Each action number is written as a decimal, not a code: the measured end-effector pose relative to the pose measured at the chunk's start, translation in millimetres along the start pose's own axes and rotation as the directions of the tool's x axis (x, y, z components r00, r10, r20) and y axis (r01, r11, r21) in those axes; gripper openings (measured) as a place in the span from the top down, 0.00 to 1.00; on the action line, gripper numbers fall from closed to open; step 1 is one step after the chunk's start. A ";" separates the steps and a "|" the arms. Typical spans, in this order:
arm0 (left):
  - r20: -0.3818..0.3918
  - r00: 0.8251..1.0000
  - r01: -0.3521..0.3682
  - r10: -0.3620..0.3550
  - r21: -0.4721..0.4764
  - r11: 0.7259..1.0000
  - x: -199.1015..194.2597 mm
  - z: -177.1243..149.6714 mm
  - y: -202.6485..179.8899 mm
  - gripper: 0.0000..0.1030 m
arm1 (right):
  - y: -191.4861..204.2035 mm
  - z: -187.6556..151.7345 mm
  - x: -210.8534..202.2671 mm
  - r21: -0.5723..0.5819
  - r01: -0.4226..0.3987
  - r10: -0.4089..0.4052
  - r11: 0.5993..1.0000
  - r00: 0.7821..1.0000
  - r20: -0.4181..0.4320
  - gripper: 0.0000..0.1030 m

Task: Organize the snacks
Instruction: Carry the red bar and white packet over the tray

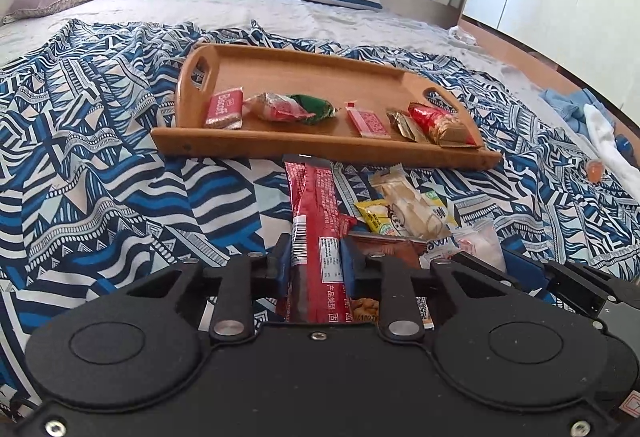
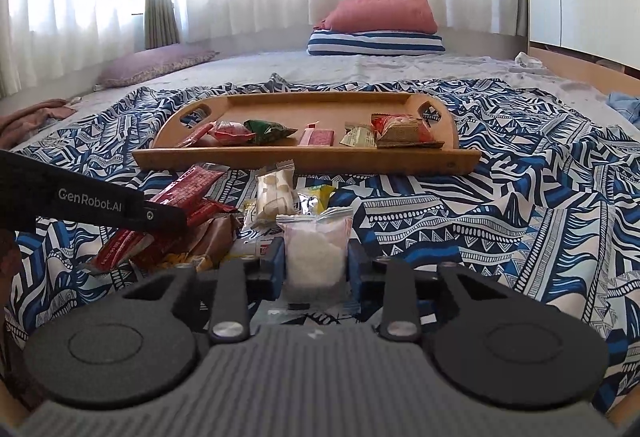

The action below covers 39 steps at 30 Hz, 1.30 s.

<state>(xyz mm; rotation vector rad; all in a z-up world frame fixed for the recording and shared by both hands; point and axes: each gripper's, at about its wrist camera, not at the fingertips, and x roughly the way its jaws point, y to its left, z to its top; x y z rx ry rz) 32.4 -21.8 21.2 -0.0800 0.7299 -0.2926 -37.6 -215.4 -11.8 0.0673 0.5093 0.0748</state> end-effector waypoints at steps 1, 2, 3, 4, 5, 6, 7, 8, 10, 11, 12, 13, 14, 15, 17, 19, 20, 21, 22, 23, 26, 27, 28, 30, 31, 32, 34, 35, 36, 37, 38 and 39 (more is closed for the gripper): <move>0.002 1.000 -0.002 0.002 0.000 1.000 -1.4 1.2 0.4 0.77 | -0.1 1.2 -0.9 -0.002 0.002 -0.002 1.000 1.000 0.004 0.65; 0.006 1.000 -0.004 0.004 -0.003 1.000 -3.4 2.7 1.2 0.77 | -0.1 2.5 -1.8 -0.005 0.005 -0.005 1.000 1.000 0.008 0.65; 0.010 1.000 -0.004 0.004 -0.004 1.000 -5.2 4.1 2.1 0.77 | -0.5 4.1 -2.6 -0.007 0.006 -0.006 1.000 1.000 0.010 0.65; 0.014 1.000 -0.003 0.003 -0.005 1.000 -6.7 5.2 2.8 0.77 | -0.9 5.7 -3.5 -0.007 0.007 -0.007 1.000 1.000 0.013 0.65; 0.019 1.000 -0.004 0.004 -0.006 1.000 -8.4 7.0 3.7 0.77 | -1.3 7.2 -4.2 -0.008 0.011 -0.011 1.000 1.000 0.015 0.65; 0.022 1.000 -0.006 0.006 -0.005 1.000 -10.0 9.0 4.4 0.77 | -1.8 8.9 -4.7 -0.009 0.014 -0.013 1.000 1.000 0.017 0.65; 0.026 1.000 -0.007 0.007 -0.004 1.000 -11.3 10.8 5.0 0.77 | -2.3 11.2 -5.4 -0.009 0.017 -0.017 1.000 1.000 0.019 0.65; 0.031 0.999 -0.008 0.008 -0.004 1.000 -12.5 13.6 5.8 0.77 | -2.9 13.2 -5.9 -0.009 0.021 -0.021 1.000 1.000 0.022 0.65; 0.038 0.999 -0.008 0.009 -0.005 1.000 -14.3 19.1 7.4 0.77 | -5.0 18.4 -6.1 -0.009 0.030 -0.030 1.000 0.999 0.024 0.65; 0.041 0.999 -0.009 0.009 -0.004 1.000 -14.6 22.5 8.7 0.77 | -6.4 21.0 -5.8 -0.006 0.034 -0.034 0.999 0.999 0.024 0.65; 0.042 0.999 -0.010 0.010 -0.004 1.000 -14.4 26.0 9.6 0.77 | -8.1 24.2 -4.8 -0.004 0.036 -0.036 0.999 0.999 0.019 0.65; 0.042 0.999 -0.013 0.013 -0.004 1.000 -14.1 29.7 10.7 0.77 | -9.8 27.3 -3.5 -0.001 0.042 -0.042 0.999 0.999 0.015 0.65; 0.044 0.999 -0.015 0.015 -0.005 1.000 -13.8 33.8 12.0 0.77 | -11.6 30.6 -2.1 0.002 0.049 -0.049 0.999 0.999 0.011 0.65; 0.049 0.999 -0.016 0.017 -0.006 1.000 -13.8 37.8 13.5 0.77 | -13.8 34.5 -0.3 0.005 0.056 -0.056 0.998 0.998 0.004 0.65; 0.056 0.998 -0.017 0.017 -0.011 1.000 -13.4 46.0 16.9 0.77 | -17.9 41.7 2.7 0.011 0.067 -0.067 0.998 0.998 -0.002 0.65; 0.060 0.998 -0.014 0.016 -0.019 1.000 -13.3 55.3 21.0 0.77 | -23.3 50.4 6.1 0.020 0.074 -0.074 0.997 0.997 -0.009 0.65; 0.062 0.998 -0.013 0.014 -0.024 1.000 -13.1 60.2 23.0 0.77 | -26.2 54.9 7.7 0.027 0.075 -0.075 0.997 0.997 -0.013 0.65; 0.065 0.998 -0.011 0.013 -0.029 1.000 -12.6 65.3 24.9 0.77 | -29.8 60.3 10.0 0.036 0.077 -0.076 0.996 0.997 -0.018 0.65; 0.070 0.998 -0.009 0.011 -0.034 0.999 -11.8 70.8 26.6 0.77 | -33.2 65.7 12.3 0.046 0.077 -0.076 0.996 0.997 -0.024 0.65; 0.074 0.997 -0.009 0.011 -0.040 0.999 -10.5 77.5 28.7 0.77 | -36.8 71.2 14.6 0.061 0.077 -0.075 0.995 0.997 -0.029 0.65; 0.090 0.996 -0.012 0.017 -0.058 0.998 -6.8 98.3 34.3 0.77 | -50.3 90.2 24.2 0.127 0.067 -0.060 0.990 0.997 -0.053 0.65; 0.096 0.995 -0.014 0.020 -0.062 0.998 -5.2 105.2 35.9 0.77 | -54.7 96.6 28.1 0.146 0.063 -0.055 0.987 0.997 -0.061 0.65; 0.102 0.994 -0.020 0.026 -0.068 0.998 -3.3 112.0 37.6 0.77 | -59.6 104.0 32.6 0.162 0.059 -0.048 0.985 0.997 -0.067 0.65; 0.105 0.994 -0.029 0.037 -0.073 0.997 2.5 126.4 41.6 0.77 | -66.8 116.8 40.3 0.180 0.053 -0.040 0.982 0.996 -0.076 0.65; 0.103 0.994 -0.032 0.041 -0.081 0.996 6.3 133.2 44.3 0.77 | -70.4 123.6 44.7 0.182 0.050 -0.036 0.982 0.996 -0.076 0.65; 0.099 0.994 -0.033 0.042 -0.084 0.996 10.5 138.9 46.3 0.77 | -73.1 129.2 48.4 0.180 0.048 -0.034 0.983 0.996 -0.077 0.65; 0.094 0.995 -0.038 0.046 -0.086 0.996 21.1 150.0 49.5 0.77 | -78.9 141.7 57.6 0.176 0.051 -0.036 0.983 0.996 -0.086 0.65; 0.091 0.995 -0.039 0.047 -0.084 0.996 27.0 155.0 50.8 0.77 | -81.5 147.1 62.6 0.174 0.050 -0.034 0.984 0.995 -0.092 0.65; 0.088 0.995 -0.038 0.046 -0.084 0.996 33.4 159.8 52.4 0.77 | -84.0 152.1 68.2 0.172 0.049 -0.032 0.984 0.995 -0.099 0.65; 0.084 0.995 -0.037 0.044 -0.089 0.995 39.9 164.5 54.4 0.77 | -85.8 157.7 76.0 0.168 0.049 -0.030 0.985 0.993 -0.111 0.65; 0.079 0.996 -0.034 0.041 -0.096 0.995 47.6 170.3 55.9 0.77 | -87.7 162.2 82.9 0.163 0.048 -0.028 0.985 0.992 -0.123 0.65; 0.076 0.996 -0.032 0.040 -0.102 0.994 55.0 175.4 57.5 0.77 | -89.4 166.1 89.8 0.160 0.051 -0.030 0.986 0.991 -0.131 0.65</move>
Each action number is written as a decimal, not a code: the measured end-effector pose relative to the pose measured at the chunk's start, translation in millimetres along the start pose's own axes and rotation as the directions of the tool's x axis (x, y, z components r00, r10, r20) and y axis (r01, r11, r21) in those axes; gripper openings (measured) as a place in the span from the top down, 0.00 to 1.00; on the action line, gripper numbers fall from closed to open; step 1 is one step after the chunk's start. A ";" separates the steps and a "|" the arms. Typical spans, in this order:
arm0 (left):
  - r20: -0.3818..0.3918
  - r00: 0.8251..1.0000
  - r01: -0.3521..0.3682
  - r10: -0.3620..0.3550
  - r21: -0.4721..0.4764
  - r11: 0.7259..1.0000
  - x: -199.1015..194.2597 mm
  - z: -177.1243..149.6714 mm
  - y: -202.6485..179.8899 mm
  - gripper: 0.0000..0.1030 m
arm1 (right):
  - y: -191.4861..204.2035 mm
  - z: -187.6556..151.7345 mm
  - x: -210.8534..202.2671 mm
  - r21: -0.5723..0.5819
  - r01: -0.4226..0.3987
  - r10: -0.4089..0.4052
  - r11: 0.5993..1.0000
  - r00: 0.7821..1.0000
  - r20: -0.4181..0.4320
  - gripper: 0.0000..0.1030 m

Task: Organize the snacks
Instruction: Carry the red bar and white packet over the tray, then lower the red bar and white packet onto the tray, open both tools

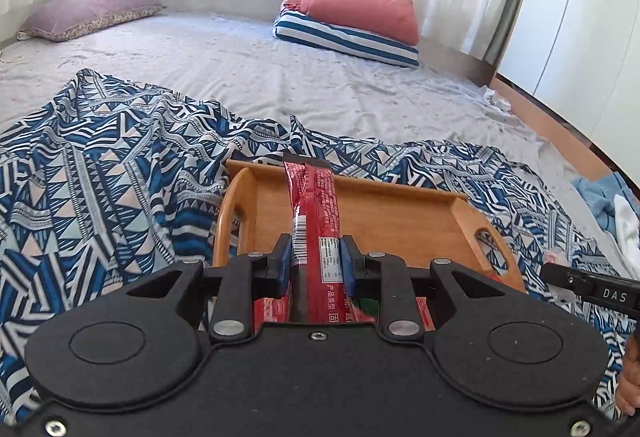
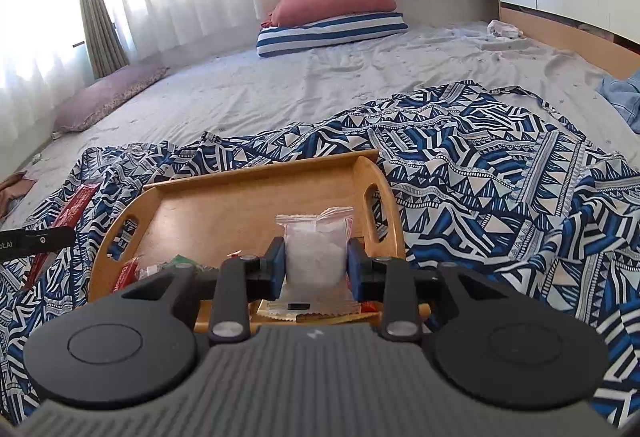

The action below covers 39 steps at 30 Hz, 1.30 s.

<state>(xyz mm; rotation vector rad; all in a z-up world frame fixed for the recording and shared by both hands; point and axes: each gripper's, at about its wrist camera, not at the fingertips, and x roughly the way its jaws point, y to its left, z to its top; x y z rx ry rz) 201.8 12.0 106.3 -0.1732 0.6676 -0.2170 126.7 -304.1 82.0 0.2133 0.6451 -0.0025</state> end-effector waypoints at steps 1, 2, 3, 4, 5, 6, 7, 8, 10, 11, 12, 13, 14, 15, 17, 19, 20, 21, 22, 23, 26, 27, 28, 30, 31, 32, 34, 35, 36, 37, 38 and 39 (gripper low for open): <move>-0.004 1.000 0.001 -0.001 -0.003 1.000 6.9 4.1 0.6 0.77 | -0.6 5.1 7.5 -0.006 0.004 -0.004 1.000 1.000 -0.013 0.65; -0.011 1.000 0.001 -0.001 -0.006 1.000 15.9 8.8 1.2 0.77 | -1.2 9.3 14.2 -0.009 0.007 -0.007 1.000 1.000 -0.023 0.65; -0.014 1.000 -0.003 0.003 -0.010 1.000 24.0 12.2 1.7 0.77 | -2.0 13.4 21.2 -0.007 0.011 -0.011 1.000 0.999 -0.032 0.65; -0.018 1.000 -0.011 0.011 -0.012 1.000 30.9 15.1 2.1 0.77 | -3.0 16.9 28.2 -0.005 0.013 -0.014 1.000 0.999 -0.043 0.65; -0.023 0.999 -0.022 0.022 -0.014 1.000 39.3 16.5 2.8 0.77 | -4.2 19.9 35.3 -0.001 0.013 -0.013 1.000 0.998 -0.055 0.65; -0.026 0.999 -0.029 0.029 -0.016 0.999 46.2 18.0 3.5 0.77 | -5.6 22.6 42.8 0.005 0.014 -0.013 1.000 0.998 -0.065 0.65; -0.030 0.999 -0.033 0.033 -0.017 0.999 53.1 19.0 4.3 0.77 | -6.7 24.3 49.3 0.009 0.013 -0.012 1.000 0.997 -0.076 0.65; -0.035 0.999 -0.037 0.036 -0.019 0.999 60.7 19.1 5.7 0.77 | -7.5 25.8 55.6 0.013 0.012 -0.011 1.000 0.996 -0.087 0.65; -0.050 0.998 -0.044 0.043 -0.024 0.999 74.3 18.8 8.1 0.77 | -8.9 28.7 69.8 0.020 0.013 -0.010 1.000 0.994 -0.111 0.65; -0.059 0.997 -0.051 0.049 -0.028 0.998 81.8 18.0 9.9 0.77 | -8.7 29.7 76.0 0.020 0.016 -0.013 1.000 0.993 -0.121 0.65; -0.068 0.996 -0.057 0.055 -0.031 0.998 87.8 17.2 11.2 0.77 | -8.1 30.4 83.0 0.017 0.026 -0.023 1.000 0.991 -0.131 0.65; -0.075 0.995 -0.064 0.061 -0.034 0.997 93.4 16.3 12.2 0.77 | -7.5 31.1 89.2 0.010 0.034 -0.033 0.999 0.990 -0.138 0.65; -0.082 0.994 -0.071 0.068 -0.038 0.997 99.0 15.6 14.2 0.77 | -6.4 31.4 94.8 0.002 0.041 -0.040 0.999 0.989 -0.144 0.65; -0.088 0.994 -0.076 0.072 -0.041 0.996 103.3 15.0 15.1 0.77 | -5.4 31.8 100.6 -0.005 0.047 -0.047 0.999 0.988 -0.148 0.65; -0.094 0.993 -0.079 0.075 -0.041 0.996 110.6 13.1 16.6 0.77 | -4.5 33.5 111.3 -0.012 0.051 -0.053 0.999 0.986 -0.158 0.65; -0.100 0.992 -0.086 0.083 -0.032 0.996 116.7 11.1 16.9 0.77 | -3.7 33.9 119.8 -0.009 0.050 -0.051 0.999 0.985 -0.167 0.65; -0.102 0.991 -0.093 0.089 -0.027 0.995 119.7 10.4 17.2 0.77 | -3.4 34.2 124.0 -0.007 0.049 -0.049 0.999 0.984 -0.171 0.65; -0.104 0.990 -0.097 0.094 -0.025 0.995 122.3 9.7 17.5 0.77 | -3.1 34.1 128.3 -0.008 0.050 -0.051 0.999 0.983 -0.174 0.65; -0.107 0.990 -0.100 0.097 -0.025 0.995 124.6 8.9 18.2 0.77 | -2.8 33.9 132.1 -0.011 0.053 -0.054 0.999 0.983 -0.177 0.65; -0.111 0.989 -0.103 0.099 -0.028 0.994 126.2 8.2 18.8 0.77 | -2.6 33.4 135.3 -0.014 0.055 -0.057 0.998 0.982 -0.181 0.65; -0.119 0.988 -0.106 0.101 -0.034 0.994 130.9 6.7 20.8 0.77 | -3.2 31.3 143.2 -0.019 0.061 -0.063 0.998 0.980 -0.189 0.65; -0.120 0.987 -0.108 0.103 -0.033 0.994 131.8 6.4 21.2 0.77 | -3.5 30.3 144.9 -0.020 0.063 -0.065 0.998 0.980 -0.190 0.65; -0.120 0.987 -0.110 0.105 -0.032 0.993 132.5 6.0 21.4 0.77 | -4.2 29.4 146.5 -0.021 0.066 -0.068 0.998 0.979 -0.191 0.65; -0.120 0.987 -0.110 0.105 -0.034 0.993 133.3 5.2 21.6 0.77 | -5.2 27.7 148.3 -0.021 0.068 -0.070 0.997 0.979 -0.193 0.65; -0.122 0.987 -0.110 0.105 -0.035 0.993 133.5 5.1 21.6 0.77 | -5.6 26.9 148.8 -0.020 0.067 -0.069 0.998 0.979 -0.194 0.65; -0.123 0.987 -0.111 0.106 -0.036 0.993 134.7 4.7 21.7 0.77 | -6.2 26.2 149.0 -0.019 0.066 -0.068 0.998 0.979 -0.193 0.65; -0.126 0.986 -0.114 0.109 -0.034 0.993 136.8 3.5 21.5 0.77 | -7.2 24.9 149.5 -0.019 0.061 -0.064 0.998 0.979 -0.191 0.65; -0.127 0.986 -0.117 0.112 -0.033 0.993 137.8 2.8 21.1 0.77 | -7.5 24.3 149.8 -0.020 0.061 -0.063 0.998 0.980 -0.190 0.65; -0.128 0.985 -0.119 0.114 -0.032 0.992 138.8 2.1 21.2 0.77 | -7.6 23.7 150.3 -0.023 0.061 -0.065 0.998 0.980 -0.190 0.65; -0.130 0.985 -0.121 0.116 -0.032 0.992 139.7 1.4 21.3 0.77 | -7.8 23.1 150.8 -0.027 0.062 -0.066 0.998 0.979 -0.191 0.65; -0.133 0.984 -0.124 0.119 -0.033 0.992 141.0 0.8 21.5 0.77 | -7.8 22.4 151.4 -0.029 0.063 -0.067 0.998 0.979 -0.191 0.65; -0.135 0.984 -0.126 0.120 -0.034 0.991 142.1 0.4 22.0 0.77 | -7.7 21.8 151.9 -0.030 0.063 -0.067 0.998 0.979 -0.190 0.65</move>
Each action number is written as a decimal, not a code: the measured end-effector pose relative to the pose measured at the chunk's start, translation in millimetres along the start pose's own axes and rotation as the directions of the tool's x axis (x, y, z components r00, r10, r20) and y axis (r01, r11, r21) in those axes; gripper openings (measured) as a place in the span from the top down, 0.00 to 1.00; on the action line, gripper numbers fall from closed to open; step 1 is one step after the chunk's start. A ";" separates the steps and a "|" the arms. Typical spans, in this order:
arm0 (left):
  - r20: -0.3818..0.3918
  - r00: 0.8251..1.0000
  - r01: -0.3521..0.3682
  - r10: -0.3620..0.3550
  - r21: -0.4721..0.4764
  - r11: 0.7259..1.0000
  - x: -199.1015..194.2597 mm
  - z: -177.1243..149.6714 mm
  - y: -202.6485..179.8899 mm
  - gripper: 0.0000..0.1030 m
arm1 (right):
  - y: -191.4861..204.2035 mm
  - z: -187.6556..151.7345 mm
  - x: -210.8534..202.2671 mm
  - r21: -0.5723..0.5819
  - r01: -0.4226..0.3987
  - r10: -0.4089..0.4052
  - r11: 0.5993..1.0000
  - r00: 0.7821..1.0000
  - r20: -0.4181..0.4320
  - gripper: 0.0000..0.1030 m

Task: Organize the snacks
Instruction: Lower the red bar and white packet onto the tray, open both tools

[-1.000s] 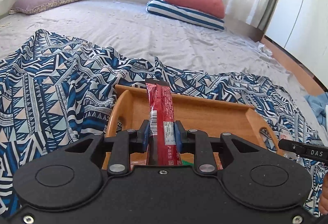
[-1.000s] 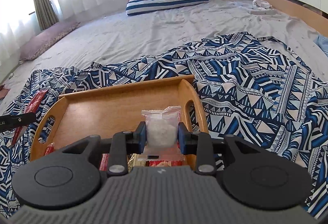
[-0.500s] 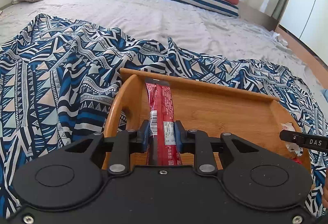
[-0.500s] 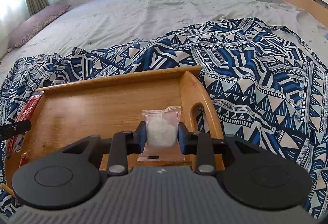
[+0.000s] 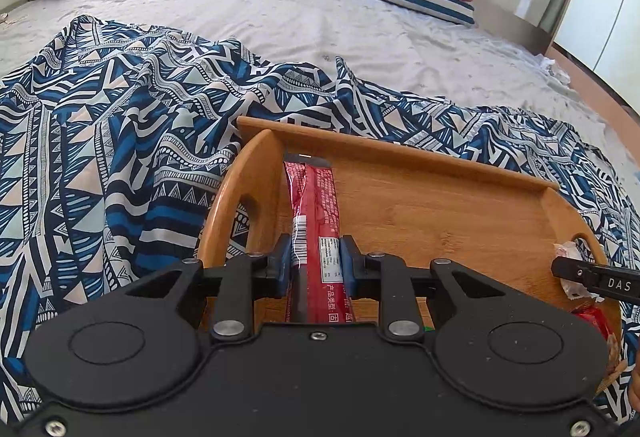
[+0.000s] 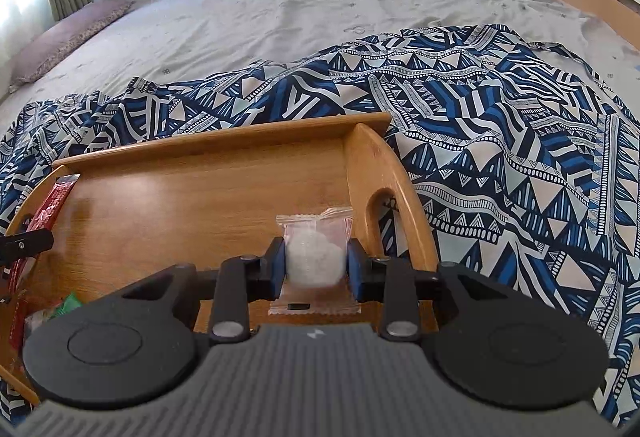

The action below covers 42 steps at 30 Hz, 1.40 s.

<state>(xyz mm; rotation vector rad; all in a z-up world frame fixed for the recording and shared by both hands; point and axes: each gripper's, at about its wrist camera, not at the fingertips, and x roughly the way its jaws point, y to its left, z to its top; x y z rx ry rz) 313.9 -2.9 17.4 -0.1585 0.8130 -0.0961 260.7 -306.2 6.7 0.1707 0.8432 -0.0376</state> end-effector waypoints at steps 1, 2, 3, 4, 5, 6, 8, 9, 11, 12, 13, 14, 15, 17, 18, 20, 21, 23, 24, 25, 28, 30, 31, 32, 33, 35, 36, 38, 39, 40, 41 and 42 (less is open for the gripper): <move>-0.002 1.000 -0.001 0.001 -0.001 1.000 0.9 -0.2 0.1 0.77 | 0.2 -0.6 0.2 -0.004 0.000 0.000 1.000 1.000 0.005 0.65; -0.004 1.000 -0.004 0.004 -0.001 1.000 1.9 -0.6 0.6 0.77 | 0.6 -0.8 0.6 -0.009 0.000 0.000 1.000 1.000 0.008 0.65; -0.002 1.000 -0.008 0.008 0.002 1.000 2.3 -0.9 0.6 0.77 | 1.0 -0.9 0.7 -0.012 0.001 -0.001 1.000 1.000 0.009 0.65; -0.001 1.000 -0.013 0.013 0.007 1.000 2.7 -1.0 0.3 0.77 | 1.3 -1.0 0.7 -0.016 0.001 -0.001 1.000 1.000 0.010 0.65; -0.001 1.000 -0.016 0.016 0.010 1.000 3.2 -0.9 0.4 0.77 | 1.6 -1.1 0.8 -0.019 0.001 0.000 1.000 1.000 0.011 0.65; 0.000 1.000 -0.018 0.018 0.011 1.000 3.6 -0.8 0.2 0.77 | 1.8 -1.2 0.8 -0.023 0.001 -0.001 1.000 1.000 0.012 0.65; 0.001 1.000 -0.023 0.023 0.013 1.000 4.6 -0.3 0.6 0.77 | 1.7 -2.0 0.6 -0.027 0.000 0.000 1.000 1.000 0.015 0.65; 0.002 1.000 -0.026 0.026 0.014 1.000 5.1 -0.1 0.9 0.77 | 1.4 -2.4 0.5 -0.027 0.000 0.001 1.000 1.000 0.017 0.65; 0.003 1.000 -0.025 0.025 0.019 1.000 5.6 0.1 0.8 0.77 | 0.8 -2.7 0.5 -0.025 -0.002 0.003 1.000 1.000 0.020 0.64; 0.003 1.000 -0.025 0.025 0.021 0.999 5.5 0.0 0.5 0.77 | 0.7 -2.8 0.4 -0.025 -0.003 0.004 1.000 1.000 0.020 0.64; 0.001 1.000 -0.025 0.025 0.021 0.999 5.4 0.0 0.2 0.77 | 0.5 -2.9 0.4 -0.025 -0.004 0.004 1.000 1.000 0.021 0.63; -0.001 1.000 -0.022 0.022 0.021 1.000 5.3 0.1 0.1 0.77 | 0.4 -2.8 0.3 -0.023 -0.005 0.005 1.000 1.000 0.021 0.62; -0.001 1.000 -0.021 0.021 0.022 1.000 5.0 0.0 -0.1 0.76 | 0.4 -2.8 0.3 -0.021 -0.006 0.006 1.000 1.000 0.021 0.60; -0.001 1.000 -0.021 0.022 0.025 0.999 4.2 0.0 -0.3 0.72 | 0.0 -2.6 0.2 -0.018 -0.007 0.008 1.000 1.000 0.024 0.57; 0.002 1.000 -0.020 0.020 0.027 0.999 2.8 0.0 -0.4 0.68 | -0.2 -2.7 0.0 -0.014 -0.010 0.010 1.000 1.000 0.024 0.56; 0.009 1.000 -0.016 0.016 0.029 0.999 -1.3 0.3 -0.9 0.63 | -0.9 -2.8 -1.1 -0.003 -0.016 0.016 1.000 1.000 0.026 0.55; 0.012 1.000 -0.014 0.013 0.030 0.999 -3.8 0.6 -1.3 0.59 | -1.2 -3.0 -2.7 0.002 -0.020 0.020 1.000 0.999 0.030 0.54; 0.022 1.000 -0.006 0.005 0.034 0.999 -10.5 1.2 -2.1 0.52 | -1.6 -3.0 -6.8 0.010 -0.033 0.032 0.999 0.999 0.042 0.53; 0.028 1.000 -0.002 0.001 0.037 0.999 -14.0 1.4 -2.3 0.47 | -1.6 -2.8 -9.4 0.012 -0.035 0.034 0.999 0.998 0.049 0.52; 0.035 0.999 0.001 -0.003 0.040 0.999 -17.9 1.6 -2.5 0.44 | -1.4 -2.3 -11.6 0.011 -0.035 0.035 0.999 0.998 0.054 0.49; 0.055 0.998 0.015 -0.018 0.058 0.998 -31.3 1.5 -3.7 0.34 | 0.1 -0.1 -19.9 0.004 -0.038 0.038 0.999 0.997 0.072 0.45; 0.069 0.997 0.016 -0.021 0.074 0.997 -41.7 0.9 -4.8 0.28 | 0.7 1.5 -26.3 0.002 -0.046 0.046 0.999 0.996 0.082 0.42; 0.076 0.997 0.016 -0.022 0.081 0.997 -46.3 0.3 -5.3 0.27 | 0.8 2.0 -29.7 0.001 -0.049 0.048 0.999 0.995 0.089 0.41; 0.082 0.996 0.017 -0.024 0.091 0.996 -52.4 -0.7 -6.0 0.24 | 1.0 2.4 -33.2 0.000 -0.050 0.049 0.999 0.994 0.094 0.41; 0.085 0.996 0.018 -0.026 0.099 0.995 -57.2 -1.3 -6.7 0.22 | 1.0 2.6 -36.5 -0.001 -0.052 0.052 0.999 0.994 0.099 0.40; 0.091 0.995 0.024 -0.034 0.109 0.994 -67.6 -3.4 -7.4 0.20 | 1.1 2.4 -44.7 -0.003 -0.059 0.059 0.998 0.992 0.109 0.39; 0.094 0.995 0.029 -0.040 0.114 0.993 -74.0 -5.3 -7.7 0.18 | 1.3 1.7 -49.4 -0.007 -0.061 0.062 0.998 0.991 0.116 0.38; 0.102 0.993 0.039 -0.052 0.122 0.992 -86.2 -9.7 -8.0 0.16 | 1.7 -0.2 -58.5 -0.015 -0.068 0.070 0.998 0.989 0.128 0.37; 0.104 0.993 0.044 -0.057 0.126 0.991 -92.1 -12.3 -8.0 0.15 | 2.4 -1.7 -63.9 -0.021 -0.071 0.073 0.997 0.988 0.134 0.36; 0.105 0.992 0.050 -0.063 0.128 0.990 -97.9 -15.1 -7.9 0.14 | 3.2 -3.8 -69.0 -0.029 -0.073 0.077 0.997 0.987 0.141 0.35; 0.106 0.992 0.057 -0.071 0.128 0.990 -104.9 -18.7 -7.0 0.13 | 3.9 -6.3 -74.0 -0.036 -0.078 0.083 0.996 0.986 0.147 0.34; 0.106 0.991 0.063 -0.077 0.127 0.990 -110.4 -21.8 -6.4 0.11 | 4.8 -9.2 -79.3 -0.044 -0.084 0.090 0.995 0.984 0.152 0.33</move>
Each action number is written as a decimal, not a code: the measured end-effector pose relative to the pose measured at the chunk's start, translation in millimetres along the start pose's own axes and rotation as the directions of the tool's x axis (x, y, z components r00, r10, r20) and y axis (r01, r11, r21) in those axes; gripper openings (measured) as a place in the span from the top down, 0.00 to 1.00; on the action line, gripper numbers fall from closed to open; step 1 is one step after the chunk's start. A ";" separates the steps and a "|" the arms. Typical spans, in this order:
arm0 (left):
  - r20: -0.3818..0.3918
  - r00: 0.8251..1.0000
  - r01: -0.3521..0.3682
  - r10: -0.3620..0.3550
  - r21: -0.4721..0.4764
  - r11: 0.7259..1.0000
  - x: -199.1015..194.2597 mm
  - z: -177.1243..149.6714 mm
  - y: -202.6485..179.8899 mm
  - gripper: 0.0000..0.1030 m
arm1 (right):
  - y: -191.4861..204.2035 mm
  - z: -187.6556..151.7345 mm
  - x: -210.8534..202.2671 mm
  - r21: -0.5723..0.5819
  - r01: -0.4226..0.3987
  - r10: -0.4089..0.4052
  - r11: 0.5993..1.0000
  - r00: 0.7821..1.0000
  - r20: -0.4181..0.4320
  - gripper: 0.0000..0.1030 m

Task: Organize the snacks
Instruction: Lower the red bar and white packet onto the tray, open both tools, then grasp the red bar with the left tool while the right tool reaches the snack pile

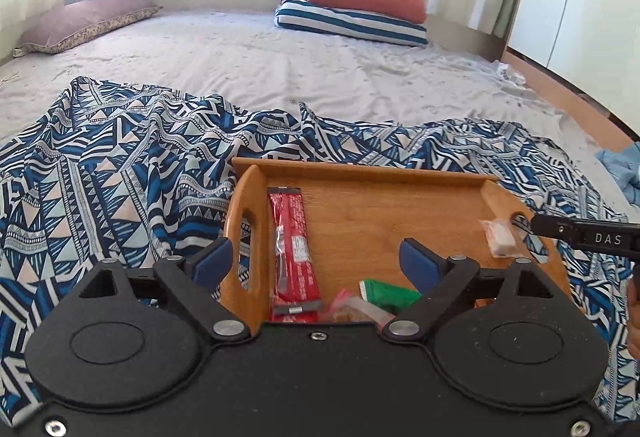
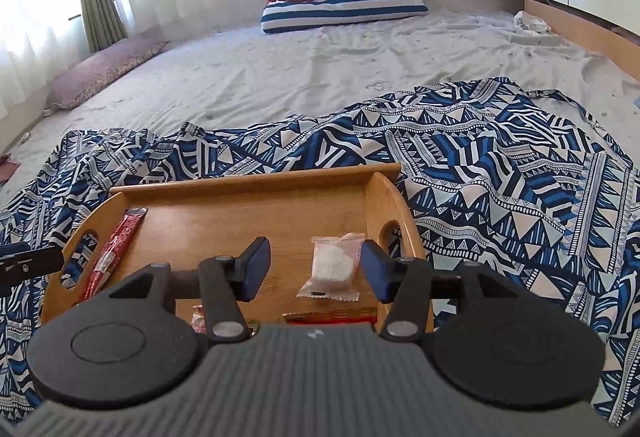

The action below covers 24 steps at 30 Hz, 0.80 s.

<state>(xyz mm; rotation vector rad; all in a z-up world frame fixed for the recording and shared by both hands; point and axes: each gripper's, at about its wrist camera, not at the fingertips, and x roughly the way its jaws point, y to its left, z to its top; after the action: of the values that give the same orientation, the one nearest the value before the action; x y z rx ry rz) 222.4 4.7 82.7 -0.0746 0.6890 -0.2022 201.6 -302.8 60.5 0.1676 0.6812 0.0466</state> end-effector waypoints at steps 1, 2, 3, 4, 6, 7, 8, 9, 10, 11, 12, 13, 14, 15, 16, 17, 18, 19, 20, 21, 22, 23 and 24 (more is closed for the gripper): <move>0.001 1.000 0.007 -0.007 -0.002 1.000 -5.7 -2.7 -0.3 0.11 | 1.5 -2.4 -5.0 -0.007 -0.007 0.007 1.000 1.000 0.003 0.32; 0.000 1.000 0.016 -0.016 -0.001 1.000 -12.2 -6.0 -0.6 0.10 | 3.2 -5.5 -10.6 -0.017 -0.014 0.014 1.000 1.000 0.007 0.32; -0.001 1.000 0.022 -0.022 0.000 1.000 -17.9 -9.3 -0.9 0.09 | 5.2 -8.9 -16.1 -0.028 -0.019 0.019 0.999 1.000 0.010 0.31; -0.002 1.000 0.025 -0.025 0.001 1.000 -22.8 -12.4 -1.5 0.08 | 8.5 -13.2 -21.9 -0.043 -0.024 0.025 0.999 1.000 0.015 0.29; 0.001 1.000 0.030 -0.030 0.012 0.999 -34.3 -20.2 -4.2 0.08 | 14.4 -21.4 -32.0 -0.074 -0.033 0.035 0.997 0.999 0.023 0.28; 0.008 1.000 0.029 -0.029 0.021 0.999 -40.7 -24.9 -6.3 0.08 | 17.4 -26.3 -37.1 -0.090 -0.040 0.042 0.995 0.999 0.026 0.26; 0.016 0.999 0.028 -0.029 0.030 0.999 -46.5 -29.1 -8.3 0.08 | 20.3 -31.0 -42.2 -0.106 -0.046 0.049 0.993 0.998 0.028 0.26; 0.021 0.999 0.029 -0.030 0.039 0.999 -51.7 -33.0 -10.2 0.07 | 23.0 -35.4 -46.8 -0.121 -0.051 0.055 0.991 0.998 0.030 0.24; 0.025 0.999 0.032 -0.033 0.047 0.998 -57.3 -37.7 -12.5 0.07 | 26.1 -39.7 -51.0 -0.138 -0.057 0.062 0.989 0.998 0.031 0.23; 0.029 0.999 0.038 -0.039 0.052 0.998 -62.6 -42.4 -14.5 0.07 | 28.7 -44.4 -55.5 -0.152 -0.062 0.068 0.986 0.997 0.033 0.23; 0.030 0.998 0.045 -0.047 0.055 0.997 -67.2 -47.3 -16.2 0.07 | 31.1 -48.8 -59.5 -0.164 -0.066 0.073 0.984 0.997 0.033 0.22; 0.031 0.998 0.052 -0.054 0.058 0.997 -71.5 -51.5 -17.8 0.07 | 34.3 -54.2 -63.7 -0.176 -0.070 0.077 0.982 0.996 0.034 0.21; 0.034 0.998 0.057 -0.059 0.062 0.996 -76.2 -56.9 -19.9 0.07 | 36.1 -58.9 -67.1 -0.184 -0.074 0.082 0.980 0.996 0.035 0.21; 0.039 0.997 0.060 -0.063 0.068 0.996 -80.1 -62.7 -21.9 0.07 | 37.8 -63.7 -70.6 -0.192 -0.078 0.087 0.978 0.996 0.035 0.20; 0.050 0.997 0.060 -0.064 0.077 0.995 -83.7 -69.0 -24.0 0.07 | 39.5 -68.6 -73.7 -0.197 -0.082 0.091 0.977 0.995 0.035 0.19; 0.066 0.996 0.056 -0.063 0.096 0.994 -87.1 -76.7 -26.9 0.06 | 40.7 -73.2 -76.1 -0.202 -0.085 0.094 0.976 0.995 0.035 0.19; 0.075 0.995 0.049 -0.058 0.117 0.992 -89.1 -83.4 -29.6 0.06 | 41.3 -78.5 -78.6 -0.206 -0.088 0.097 0.975 0.995 0.033 0.18; 0.078 0.996 0.040 -0.051 0.138 0.990 -90.4 -90.0 -32.4 0.06 | 42.0 -83.5 -80.5 -0.209 -0.089 0.097 0.974 0.995 0.029 0.18; 0.075 0.996 0.032 -0.045 0.160 0.987 -91.0 -95.9 -35.3 0.06 | 42.6 -87.7 -81.6 -0.211 -0.089 0.096 0.973 0.995 0.025 0.18; 0.070 0.997 0.028 -0.042 0.179 0.983 -91.5 -101.5 -37.8 0.06 | 43.2 -92.4 -82.9 -0.212 -0.090 0.096 0.973 0.995 0.019 0.18; 0.066 0.997 0.025 -0.039 0.193 0.981 -91.9 -106.4 -39.8 0.06 | 43.0 -97.2 -84.0 -0.211 -0.091 0.096 0.973 0.995 0.013 0.17; 0.065 0.997 0.021 -0.035 0.204 0.979 -92.8 -112.3 -41.6 0.06 | 43.0 -101.7 -85.1 -0.211 -0.091 0.095 0.973 0.995 0.009 0.17; 0.062 0.998 0.020 -0.033 0.209 0.978 -93.8 -116.7 -42.9 0.06 | 43.4 -107.1 -86.0 -0.212 -0.091 0.094 0.973 0.996 0.006 0.17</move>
<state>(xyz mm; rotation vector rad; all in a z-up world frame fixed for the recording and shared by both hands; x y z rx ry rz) 70.3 -17.8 57.1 0.1103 0.5983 -0.2953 67.8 -253.5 39.6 -0.0054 0.6479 0.2067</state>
